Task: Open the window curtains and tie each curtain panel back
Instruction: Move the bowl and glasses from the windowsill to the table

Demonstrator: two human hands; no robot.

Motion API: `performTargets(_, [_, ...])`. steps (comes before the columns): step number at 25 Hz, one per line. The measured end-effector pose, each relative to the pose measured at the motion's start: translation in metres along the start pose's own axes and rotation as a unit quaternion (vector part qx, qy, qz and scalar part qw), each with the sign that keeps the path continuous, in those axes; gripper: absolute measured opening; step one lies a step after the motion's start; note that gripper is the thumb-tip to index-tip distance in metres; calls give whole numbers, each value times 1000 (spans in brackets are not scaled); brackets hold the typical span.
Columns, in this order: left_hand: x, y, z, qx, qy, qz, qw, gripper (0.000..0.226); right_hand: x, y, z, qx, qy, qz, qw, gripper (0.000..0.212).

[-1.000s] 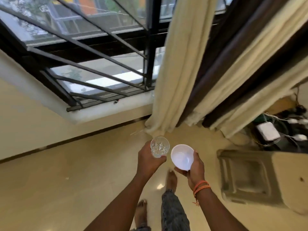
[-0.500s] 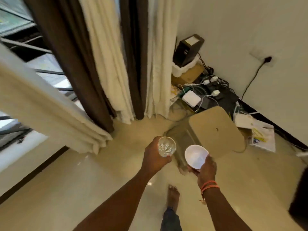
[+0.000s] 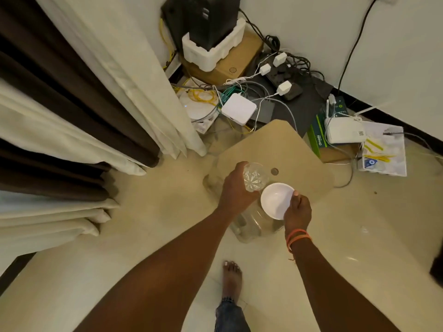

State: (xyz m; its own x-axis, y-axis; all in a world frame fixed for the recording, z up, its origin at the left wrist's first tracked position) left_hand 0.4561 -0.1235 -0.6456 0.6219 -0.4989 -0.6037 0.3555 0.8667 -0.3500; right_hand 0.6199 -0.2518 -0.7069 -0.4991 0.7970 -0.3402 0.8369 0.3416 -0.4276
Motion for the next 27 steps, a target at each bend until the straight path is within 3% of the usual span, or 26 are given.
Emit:
performTargets(9, [24,18,-25,-16,-1,15,1000,81,8,17,0,-77,-32,1,997,53])
performTargets(14, [28,24,-29,-37,43,-13,998,107,6,13,0,-30,-25,23,999,42])
performTargets(18, [8,15,-29,-63,62,-5,996,125,-9,-4,-16,-41,-38,87,995,43])
performTargets(23, [-57,-64,-74,-131,-30,49,990,104,-4,-92,-27,-52,-53,93,993,52])
performTargets(27, [-139,-159,-142,-207,-77,109,969,75,48,-208,-23,-33,-60,17,997,49])
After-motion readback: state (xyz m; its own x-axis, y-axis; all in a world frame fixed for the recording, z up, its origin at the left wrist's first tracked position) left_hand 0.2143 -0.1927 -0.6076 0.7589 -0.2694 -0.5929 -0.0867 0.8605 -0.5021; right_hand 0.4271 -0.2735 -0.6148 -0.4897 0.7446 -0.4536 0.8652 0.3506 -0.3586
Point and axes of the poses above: each hand's wrist, its own y-axis towards the middle knuckle, its own x-axis out of the palm, z = x × y, the point moved 6 cm from there along y, towards the middle knuckle, and after that the axes turned 11 degrees about y, right-handed, at the moved point
